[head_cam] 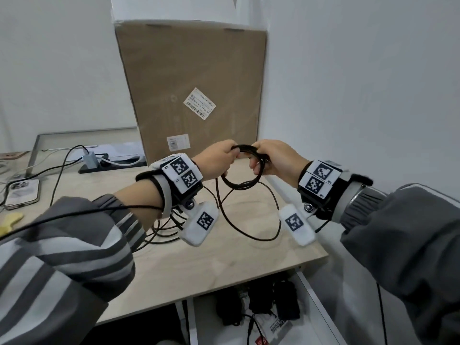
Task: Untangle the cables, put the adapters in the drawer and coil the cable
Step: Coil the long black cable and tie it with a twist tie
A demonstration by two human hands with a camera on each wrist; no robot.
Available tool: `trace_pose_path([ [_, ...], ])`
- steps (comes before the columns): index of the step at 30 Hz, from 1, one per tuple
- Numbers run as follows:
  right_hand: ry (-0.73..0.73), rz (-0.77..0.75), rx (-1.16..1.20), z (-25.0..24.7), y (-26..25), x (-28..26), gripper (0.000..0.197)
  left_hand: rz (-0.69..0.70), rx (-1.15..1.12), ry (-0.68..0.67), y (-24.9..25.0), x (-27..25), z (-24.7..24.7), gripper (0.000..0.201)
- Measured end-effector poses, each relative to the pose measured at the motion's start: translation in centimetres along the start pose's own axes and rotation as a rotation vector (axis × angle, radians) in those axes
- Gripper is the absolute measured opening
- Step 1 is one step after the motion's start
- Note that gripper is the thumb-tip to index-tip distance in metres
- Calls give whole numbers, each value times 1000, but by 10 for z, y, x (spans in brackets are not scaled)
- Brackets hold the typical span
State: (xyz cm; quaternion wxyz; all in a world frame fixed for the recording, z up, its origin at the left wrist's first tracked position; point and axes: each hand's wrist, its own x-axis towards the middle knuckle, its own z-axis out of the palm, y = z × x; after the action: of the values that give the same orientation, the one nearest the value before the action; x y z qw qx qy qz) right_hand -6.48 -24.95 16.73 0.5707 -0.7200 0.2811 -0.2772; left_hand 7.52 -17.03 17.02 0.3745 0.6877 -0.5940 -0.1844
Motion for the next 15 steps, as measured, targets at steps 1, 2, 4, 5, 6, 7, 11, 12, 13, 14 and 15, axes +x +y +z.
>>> trace_pose_path([
  [1,-32,19,-91,-1,-3,-1,28,4,111,-23,4,0,-1,18],
  [2,-53,26,-186,-2,-6,-1,30,16,193,-39,7,1,-1,18],
  [4,-64,-27,-372,-1,-7,-1,38,58,284,-82,14,2,-1,20],
  [5,-59,-92,-451,0,-6,1,42,78,290,-102,17,2,0,21],
  [6,-43,-168,-512,0,-3,3,43,85,240,-110,17,3,1,22],
  [7,-14,-236,-549,-1,1,5,43,71,127,-112,16,2,3,23],
  [11,206,-376,-457,-9,15,9,38,24,-482,-57,6,-6,7,22],
  [12,271,-386,-392,-9,18,9,38,16,-622,-69,3,-7,7,25],
  [13,334,-388,-319,-7,20,9,38,8,-724,-89,1,-7,7,27],
  [14,388,-373,-234,-4,22,9,38,0,-779,-106,1,-7,8,28],
  [15,428,-348,-146,0,24,9,38,-10,-794,-104,1,-7,10,28],
])
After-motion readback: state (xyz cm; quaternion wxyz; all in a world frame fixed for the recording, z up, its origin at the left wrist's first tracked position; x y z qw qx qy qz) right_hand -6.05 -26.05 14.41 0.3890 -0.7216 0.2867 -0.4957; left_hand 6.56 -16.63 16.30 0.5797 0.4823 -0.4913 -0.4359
